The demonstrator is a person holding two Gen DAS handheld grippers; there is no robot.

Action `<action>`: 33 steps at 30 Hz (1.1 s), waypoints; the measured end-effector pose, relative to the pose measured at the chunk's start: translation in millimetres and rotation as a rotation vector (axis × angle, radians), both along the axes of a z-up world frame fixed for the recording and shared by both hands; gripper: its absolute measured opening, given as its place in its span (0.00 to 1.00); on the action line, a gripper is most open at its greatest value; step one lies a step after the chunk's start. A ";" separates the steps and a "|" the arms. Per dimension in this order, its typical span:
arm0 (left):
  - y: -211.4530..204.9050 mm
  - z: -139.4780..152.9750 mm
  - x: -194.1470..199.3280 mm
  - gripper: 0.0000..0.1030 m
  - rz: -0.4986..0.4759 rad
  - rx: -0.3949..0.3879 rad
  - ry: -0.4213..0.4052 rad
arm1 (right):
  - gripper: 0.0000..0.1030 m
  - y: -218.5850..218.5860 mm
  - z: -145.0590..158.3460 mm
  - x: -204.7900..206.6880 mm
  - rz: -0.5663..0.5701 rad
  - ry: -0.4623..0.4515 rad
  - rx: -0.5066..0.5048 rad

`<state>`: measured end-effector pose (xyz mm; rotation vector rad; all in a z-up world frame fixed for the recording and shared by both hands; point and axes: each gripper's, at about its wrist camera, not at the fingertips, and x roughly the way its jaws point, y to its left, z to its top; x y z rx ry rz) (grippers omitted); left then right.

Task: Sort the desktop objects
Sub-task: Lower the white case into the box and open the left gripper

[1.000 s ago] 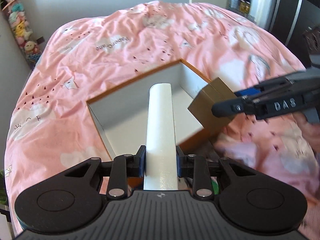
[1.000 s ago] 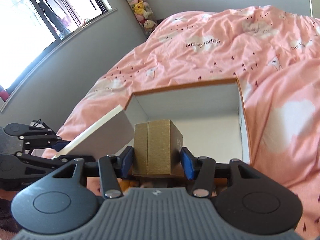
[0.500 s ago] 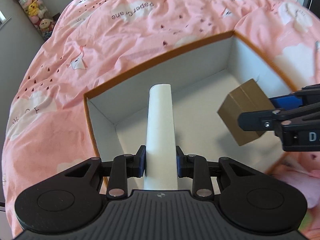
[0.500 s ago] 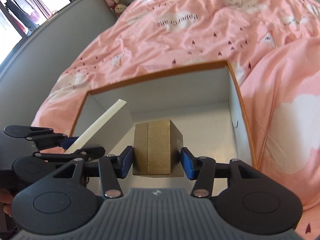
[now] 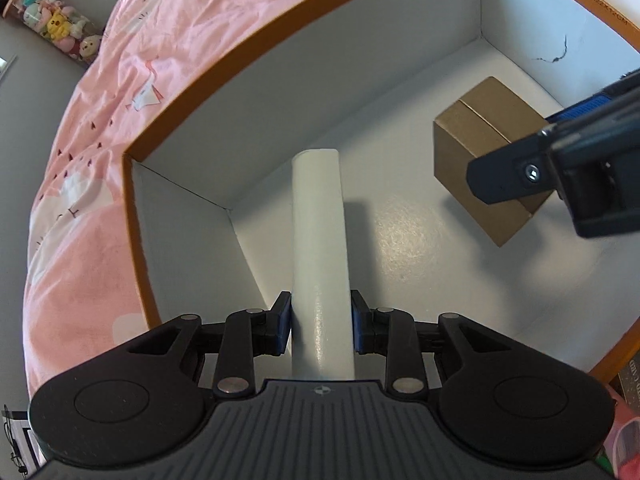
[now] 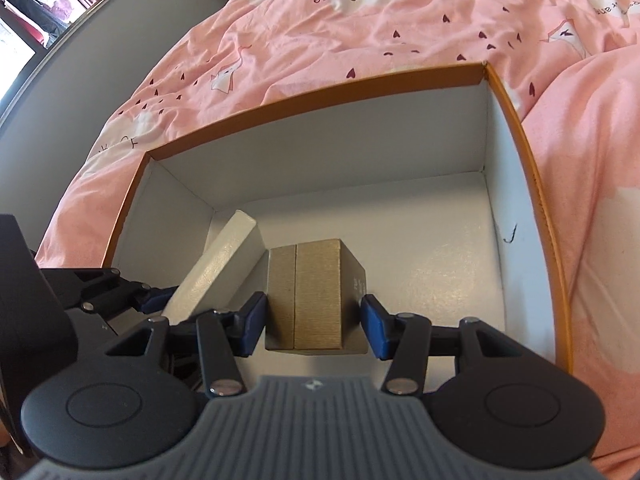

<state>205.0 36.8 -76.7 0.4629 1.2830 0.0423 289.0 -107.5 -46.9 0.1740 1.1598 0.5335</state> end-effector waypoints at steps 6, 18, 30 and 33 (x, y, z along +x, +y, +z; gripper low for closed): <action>10.5 10.1 -5.8 0.33 -0.006 -0.097 -0.004 | 0.52 7.2 -4.4 6.4 0.013 0.018 -0.008; 30.8 34.9 -14.9 0.34 -0.013 -0.351 -0.050 | 0.52 19.0 -9.6 11.1 0.016 0.038 -0.058; 64.1 54.5 -21.8 0.32 0.024 -0.532 -0.138 | 0.52 28.5 -14.1 15.6 0.013 0.062 -0.132; 80.9 73.9 -28.8 0.32 0.052 -0.502 -0.244 | 0.52 35.3 -15.2 18.5 0.019 0.064 -0.145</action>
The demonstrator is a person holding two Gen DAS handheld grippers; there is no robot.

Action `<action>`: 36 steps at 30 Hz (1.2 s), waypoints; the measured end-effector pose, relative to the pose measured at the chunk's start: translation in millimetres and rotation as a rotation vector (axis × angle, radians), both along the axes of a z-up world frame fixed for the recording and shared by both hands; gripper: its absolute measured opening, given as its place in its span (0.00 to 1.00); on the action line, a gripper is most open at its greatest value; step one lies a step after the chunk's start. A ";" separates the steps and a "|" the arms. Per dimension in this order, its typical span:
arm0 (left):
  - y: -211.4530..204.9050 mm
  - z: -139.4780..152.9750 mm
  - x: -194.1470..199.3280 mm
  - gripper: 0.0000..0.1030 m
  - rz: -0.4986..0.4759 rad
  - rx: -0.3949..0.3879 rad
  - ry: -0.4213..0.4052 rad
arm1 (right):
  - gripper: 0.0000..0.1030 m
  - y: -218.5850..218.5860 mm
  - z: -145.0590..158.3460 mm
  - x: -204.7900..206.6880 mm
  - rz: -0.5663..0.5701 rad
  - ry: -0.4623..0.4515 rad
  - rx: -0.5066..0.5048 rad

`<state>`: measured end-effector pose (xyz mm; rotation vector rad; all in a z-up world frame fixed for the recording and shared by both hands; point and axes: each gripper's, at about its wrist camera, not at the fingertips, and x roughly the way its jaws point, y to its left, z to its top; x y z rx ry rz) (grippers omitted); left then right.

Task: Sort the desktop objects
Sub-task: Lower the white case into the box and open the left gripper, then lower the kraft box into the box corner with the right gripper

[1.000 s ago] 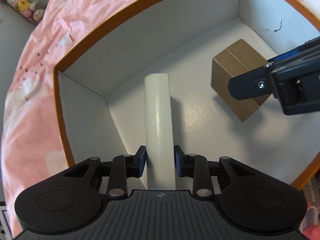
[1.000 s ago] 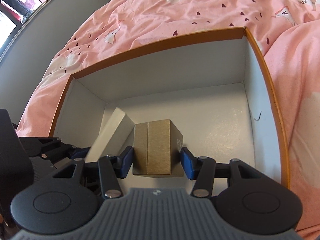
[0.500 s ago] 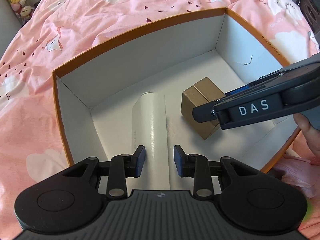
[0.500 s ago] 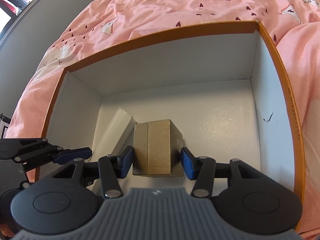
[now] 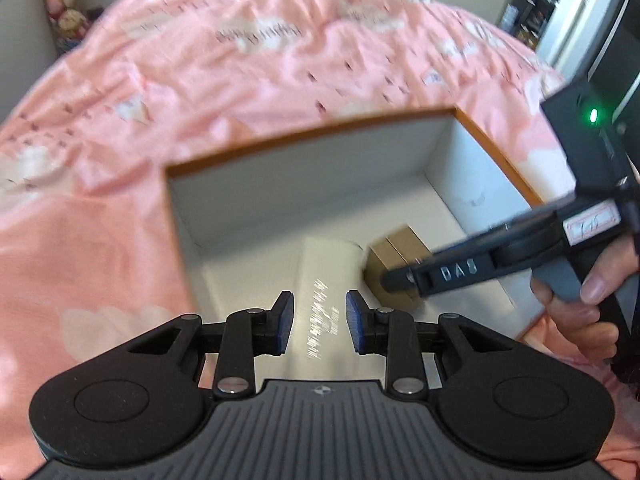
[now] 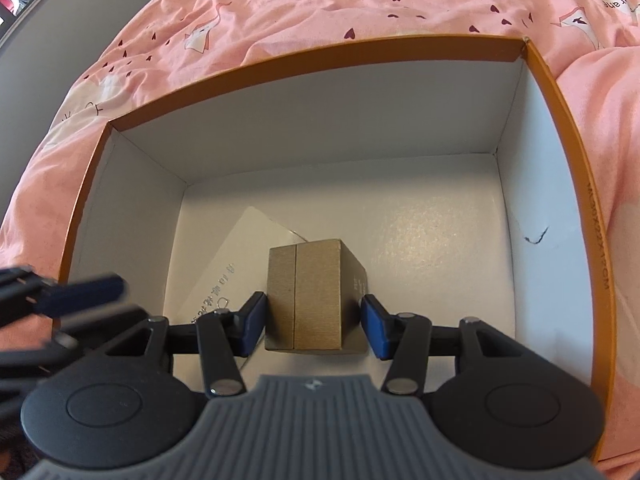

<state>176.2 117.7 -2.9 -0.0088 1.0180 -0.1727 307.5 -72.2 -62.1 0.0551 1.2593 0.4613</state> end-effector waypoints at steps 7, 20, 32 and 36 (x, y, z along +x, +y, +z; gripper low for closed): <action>41.8 12.5 -6.5 0.31 0.154 -0.001 -0.060 | 0.52 33.1 0.0 2.6 0.088 0.006 -0.007; 68.8 -4.7 -13.7 0.26 0.174 -0.104 -0.019 | 0.52 66.0 -3.4 -4.5 0.176 0.055 0.025; 65.2 -14.1 -10.5 0.26 0.162 -0.113 0.000 | 0.52 49.1 -11.7 4.4 0.102 0.220 0.102; 65.1 -14.4 -10.7 0.26 0.161 -0.107 0.000 | 0.51 52.1 -5.6 -0.1 0.138 0.142 0.079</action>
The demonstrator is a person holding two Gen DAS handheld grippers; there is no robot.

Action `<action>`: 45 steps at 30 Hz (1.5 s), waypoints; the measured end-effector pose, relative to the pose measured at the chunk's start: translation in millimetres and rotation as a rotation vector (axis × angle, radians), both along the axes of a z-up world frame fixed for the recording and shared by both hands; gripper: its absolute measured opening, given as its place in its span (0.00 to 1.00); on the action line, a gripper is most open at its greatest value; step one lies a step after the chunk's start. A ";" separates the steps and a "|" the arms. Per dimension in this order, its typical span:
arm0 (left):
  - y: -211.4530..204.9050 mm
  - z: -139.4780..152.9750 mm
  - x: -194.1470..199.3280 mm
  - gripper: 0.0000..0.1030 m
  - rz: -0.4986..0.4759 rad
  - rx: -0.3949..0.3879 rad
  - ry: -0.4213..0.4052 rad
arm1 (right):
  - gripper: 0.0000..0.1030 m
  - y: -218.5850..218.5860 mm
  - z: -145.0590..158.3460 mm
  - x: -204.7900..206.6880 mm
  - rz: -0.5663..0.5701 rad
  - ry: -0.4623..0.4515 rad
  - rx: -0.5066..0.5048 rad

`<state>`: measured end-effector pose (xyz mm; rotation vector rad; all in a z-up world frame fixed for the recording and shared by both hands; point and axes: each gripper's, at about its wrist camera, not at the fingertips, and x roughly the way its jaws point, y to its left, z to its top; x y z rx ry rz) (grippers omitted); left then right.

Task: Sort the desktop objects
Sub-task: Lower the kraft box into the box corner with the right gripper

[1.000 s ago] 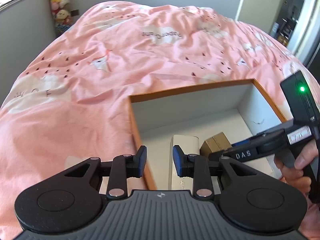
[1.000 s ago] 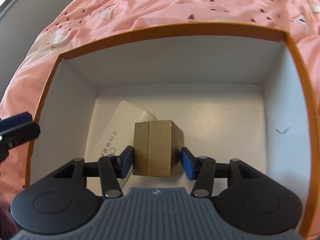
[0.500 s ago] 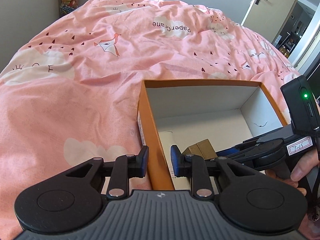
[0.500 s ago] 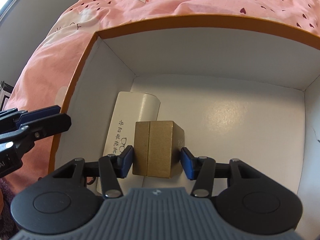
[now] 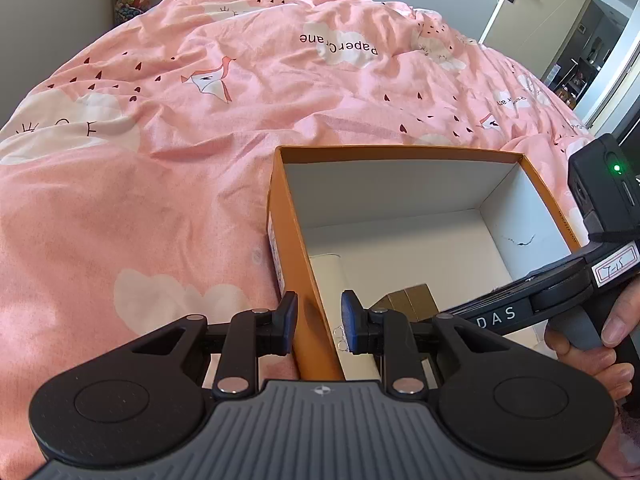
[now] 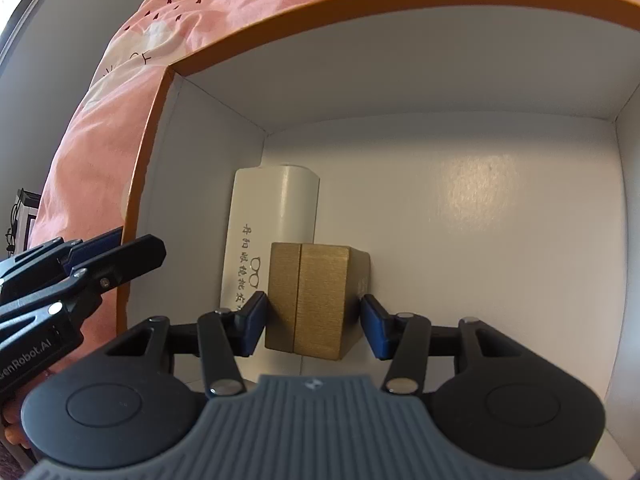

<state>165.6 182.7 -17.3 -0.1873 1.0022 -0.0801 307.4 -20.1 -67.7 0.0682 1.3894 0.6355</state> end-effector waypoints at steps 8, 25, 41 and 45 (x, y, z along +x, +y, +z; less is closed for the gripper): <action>-1.0 -0.3 -0.4 0.26 0.003 0.015 0.004 | 0.51 18.2 10.6 20.2 0.182 -0.312 -0.126; -3.8 -6.0 0.1 0.26 -0.002 0.023 0.022 | 0.54 11.4 3.8 9.5 0.227 -0.315 -0.199; -2.9 -8.3 1.3 0.26 0.002 0.019 0.028 | 0.21 40.0 -0.4 4.2 0.393 -0.574 -0.271; -2.8 -8.8 1.7 0.26 0.002 0.017 0.029 | 0.20 57.6 0.5 -7.5 0.477 -0.665 -0.286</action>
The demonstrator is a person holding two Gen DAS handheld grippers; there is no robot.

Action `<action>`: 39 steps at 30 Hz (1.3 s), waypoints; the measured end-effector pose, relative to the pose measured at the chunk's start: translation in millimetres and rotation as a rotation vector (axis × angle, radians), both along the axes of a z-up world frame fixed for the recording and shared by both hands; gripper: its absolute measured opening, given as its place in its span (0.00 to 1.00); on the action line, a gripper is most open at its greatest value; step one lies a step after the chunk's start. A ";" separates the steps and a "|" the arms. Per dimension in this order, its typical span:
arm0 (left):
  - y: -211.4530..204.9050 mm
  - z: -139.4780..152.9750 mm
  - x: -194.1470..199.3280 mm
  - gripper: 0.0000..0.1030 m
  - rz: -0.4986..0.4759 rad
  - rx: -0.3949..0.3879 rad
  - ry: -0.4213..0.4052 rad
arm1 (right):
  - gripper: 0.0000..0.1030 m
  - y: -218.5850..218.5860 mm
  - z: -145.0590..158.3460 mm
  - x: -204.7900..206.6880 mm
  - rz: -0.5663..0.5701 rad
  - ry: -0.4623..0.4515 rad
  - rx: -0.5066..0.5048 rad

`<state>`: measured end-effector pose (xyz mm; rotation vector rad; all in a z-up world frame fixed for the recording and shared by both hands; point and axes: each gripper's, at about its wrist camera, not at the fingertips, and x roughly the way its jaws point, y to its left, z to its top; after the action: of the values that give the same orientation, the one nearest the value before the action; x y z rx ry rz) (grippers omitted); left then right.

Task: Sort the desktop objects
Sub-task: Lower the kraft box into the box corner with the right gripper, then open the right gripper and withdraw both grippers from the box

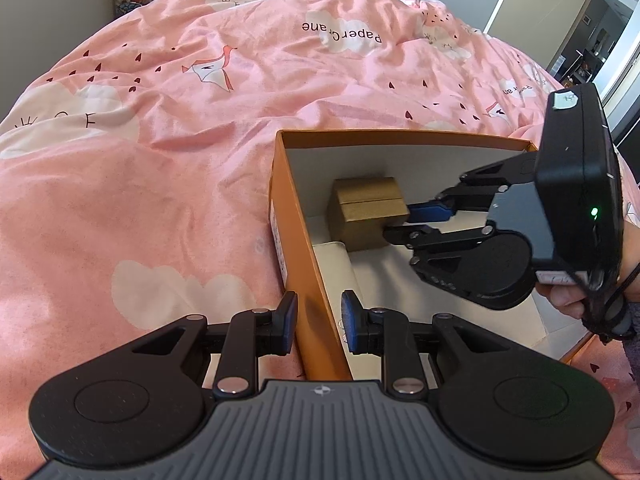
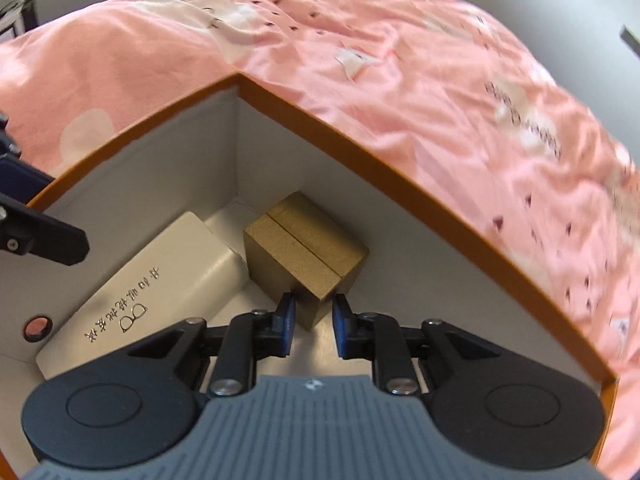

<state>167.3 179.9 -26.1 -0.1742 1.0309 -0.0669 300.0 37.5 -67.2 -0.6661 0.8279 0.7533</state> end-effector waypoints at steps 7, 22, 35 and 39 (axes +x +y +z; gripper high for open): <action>0.7 -0.4 0.5 0.26 0.001 -0.001 -0.002 | 0.19 16.2 0.0 -1.1 0.025 0.044 0.054; -1.5 6.4 -3.0 0.26 0.017 0.022 -0.019 | 0.18 20.4 12.8 -4.0 0.001 0.091 0.132; -37.0 66.2 -50.6 0.26 0.046 0.120 -0.238 | 0.20 -50.6 83.8 -67.5 -0.106 0.076 0.337; -55.0 82.6 -75.0 0.29 0.042 0.125 -0.300 | 0.26 -83.7 99.5 -101.1 -0.157 0.029 0.386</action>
<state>92.2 124.9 56.5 -0.0686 0.7297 0.0095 198.9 -46.3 32.3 -0.2428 0.7250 0.7544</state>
